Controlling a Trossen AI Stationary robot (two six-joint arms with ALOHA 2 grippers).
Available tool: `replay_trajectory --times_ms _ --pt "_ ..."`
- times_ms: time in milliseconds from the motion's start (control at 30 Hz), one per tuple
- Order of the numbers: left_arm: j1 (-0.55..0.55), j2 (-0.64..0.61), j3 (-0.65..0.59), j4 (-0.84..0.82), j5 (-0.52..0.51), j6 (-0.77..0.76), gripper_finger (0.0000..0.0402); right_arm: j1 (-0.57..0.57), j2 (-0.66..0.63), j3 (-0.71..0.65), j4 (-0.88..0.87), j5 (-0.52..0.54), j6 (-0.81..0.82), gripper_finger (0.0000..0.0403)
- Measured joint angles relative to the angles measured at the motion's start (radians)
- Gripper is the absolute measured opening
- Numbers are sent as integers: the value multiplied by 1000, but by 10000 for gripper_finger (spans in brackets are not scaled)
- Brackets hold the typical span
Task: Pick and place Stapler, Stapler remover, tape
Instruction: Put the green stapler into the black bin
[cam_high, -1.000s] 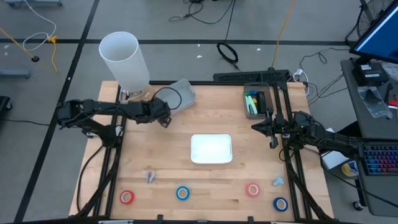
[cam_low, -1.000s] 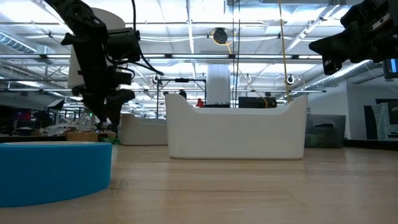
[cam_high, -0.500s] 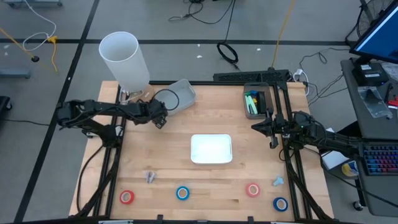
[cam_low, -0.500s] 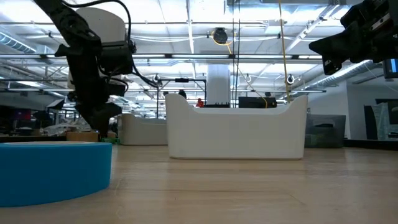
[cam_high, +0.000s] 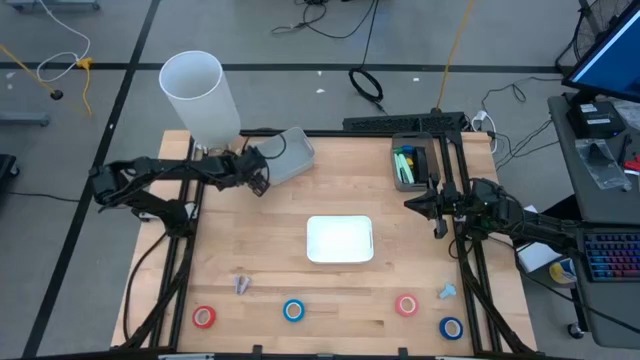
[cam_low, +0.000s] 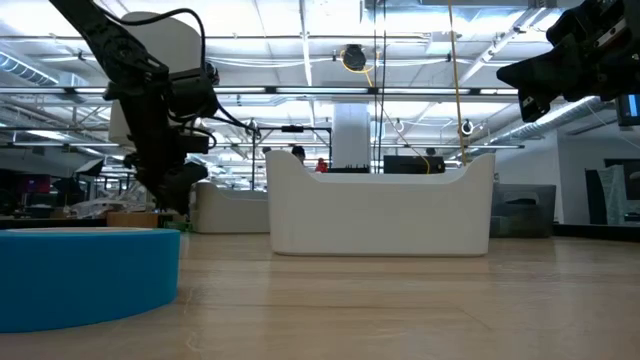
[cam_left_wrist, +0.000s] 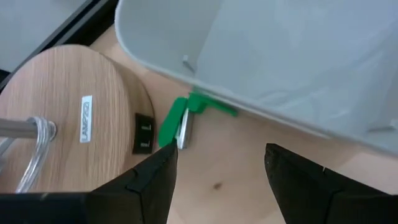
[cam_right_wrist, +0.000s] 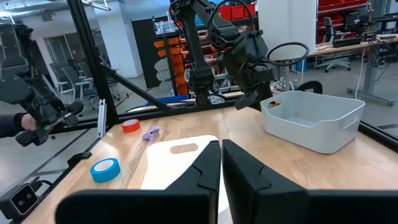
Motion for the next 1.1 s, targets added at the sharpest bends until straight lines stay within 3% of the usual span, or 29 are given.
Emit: replay_trajectory --times_ms 267,633,1100 --pt "44 35 0 40 31 47 241 0 0 0 0 2 0 8" --pt "66 204 5 152 15 60 241 -1 0 0 0 3 0 8" --pt "39 183 2 134 3 6 241 0 0 0 0 32 0 8"
